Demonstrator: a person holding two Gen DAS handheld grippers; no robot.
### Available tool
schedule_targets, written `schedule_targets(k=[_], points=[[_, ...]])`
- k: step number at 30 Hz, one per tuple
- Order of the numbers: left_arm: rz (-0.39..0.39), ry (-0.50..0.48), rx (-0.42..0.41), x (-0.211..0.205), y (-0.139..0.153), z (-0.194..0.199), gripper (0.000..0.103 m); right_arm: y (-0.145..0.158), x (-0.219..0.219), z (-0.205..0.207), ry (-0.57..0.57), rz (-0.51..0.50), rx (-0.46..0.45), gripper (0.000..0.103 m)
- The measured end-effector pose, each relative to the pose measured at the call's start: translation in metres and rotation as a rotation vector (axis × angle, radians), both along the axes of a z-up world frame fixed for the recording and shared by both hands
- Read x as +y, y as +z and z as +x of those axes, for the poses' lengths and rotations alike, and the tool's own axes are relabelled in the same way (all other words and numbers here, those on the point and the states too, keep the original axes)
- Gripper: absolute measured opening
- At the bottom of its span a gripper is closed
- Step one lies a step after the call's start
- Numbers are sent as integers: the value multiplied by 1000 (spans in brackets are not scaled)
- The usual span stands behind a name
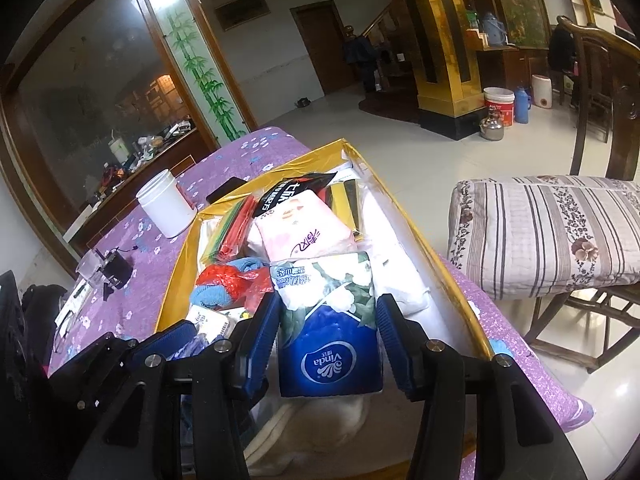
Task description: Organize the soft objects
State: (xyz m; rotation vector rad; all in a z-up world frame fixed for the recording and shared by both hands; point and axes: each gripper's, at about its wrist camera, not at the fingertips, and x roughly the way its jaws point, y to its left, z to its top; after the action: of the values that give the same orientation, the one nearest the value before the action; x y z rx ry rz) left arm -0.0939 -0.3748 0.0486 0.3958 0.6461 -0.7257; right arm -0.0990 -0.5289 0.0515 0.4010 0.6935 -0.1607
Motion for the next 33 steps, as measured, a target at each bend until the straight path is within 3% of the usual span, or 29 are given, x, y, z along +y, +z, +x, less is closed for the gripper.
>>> schedule_targets(k=[7,11,16,33], points=[[-29,2,26,4,3,2,65,1,0,-2,-4,3,5,53],[-45,2,17,7,7,0,78,4,0,-5,-7,5,10,58],[-52,6,6,10,11,-4,78,16,1,-13,-15,-7,-16,67],[-85,70,20,38,23,-15,78,39,13,-46,-36,-39,-59,72]])
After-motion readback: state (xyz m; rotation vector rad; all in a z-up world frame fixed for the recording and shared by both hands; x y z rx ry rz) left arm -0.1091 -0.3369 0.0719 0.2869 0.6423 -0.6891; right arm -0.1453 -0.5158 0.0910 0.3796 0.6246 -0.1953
